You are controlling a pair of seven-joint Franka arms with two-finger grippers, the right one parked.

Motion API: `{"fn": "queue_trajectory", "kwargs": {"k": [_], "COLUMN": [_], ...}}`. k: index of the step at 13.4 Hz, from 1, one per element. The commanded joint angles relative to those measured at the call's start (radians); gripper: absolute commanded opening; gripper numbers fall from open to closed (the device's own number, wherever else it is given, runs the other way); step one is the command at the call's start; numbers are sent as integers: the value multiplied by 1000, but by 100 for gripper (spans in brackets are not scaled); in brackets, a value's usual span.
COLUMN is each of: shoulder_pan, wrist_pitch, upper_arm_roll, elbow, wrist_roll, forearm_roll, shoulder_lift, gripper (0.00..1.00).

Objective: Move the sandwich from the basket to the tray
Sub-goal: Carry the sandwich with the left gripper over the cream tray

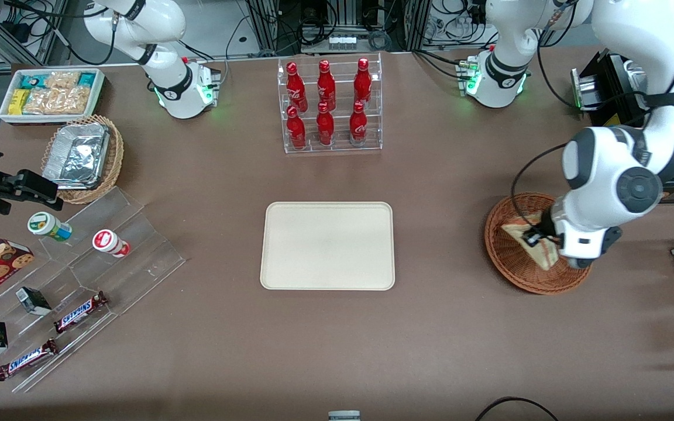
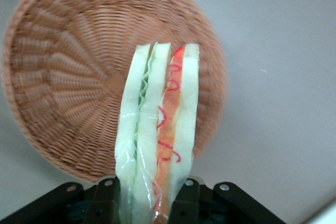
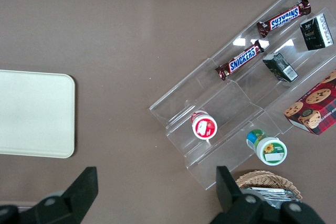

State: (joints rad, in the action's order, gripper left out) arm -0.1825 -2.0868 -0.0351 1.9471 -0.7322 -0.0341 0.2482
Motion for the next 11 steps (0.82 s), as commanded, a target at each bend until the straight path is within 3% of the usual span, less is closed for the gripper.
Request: {"fn": "queue_trajectory", "kwargs": {"k": [1,6,11], "shoulder_pan": [-119,-308,-354], "wrist_pitch": [39,36,-21], "upper_arm_roll": [-11,4,152], "elbow": [-126,-364,-520], "wrist_roll": [-7,-1,66], "forearm_roll": [2,-35,-37], "shoulder_lift": [75,279,439], "gripper": [31,27,25]}}
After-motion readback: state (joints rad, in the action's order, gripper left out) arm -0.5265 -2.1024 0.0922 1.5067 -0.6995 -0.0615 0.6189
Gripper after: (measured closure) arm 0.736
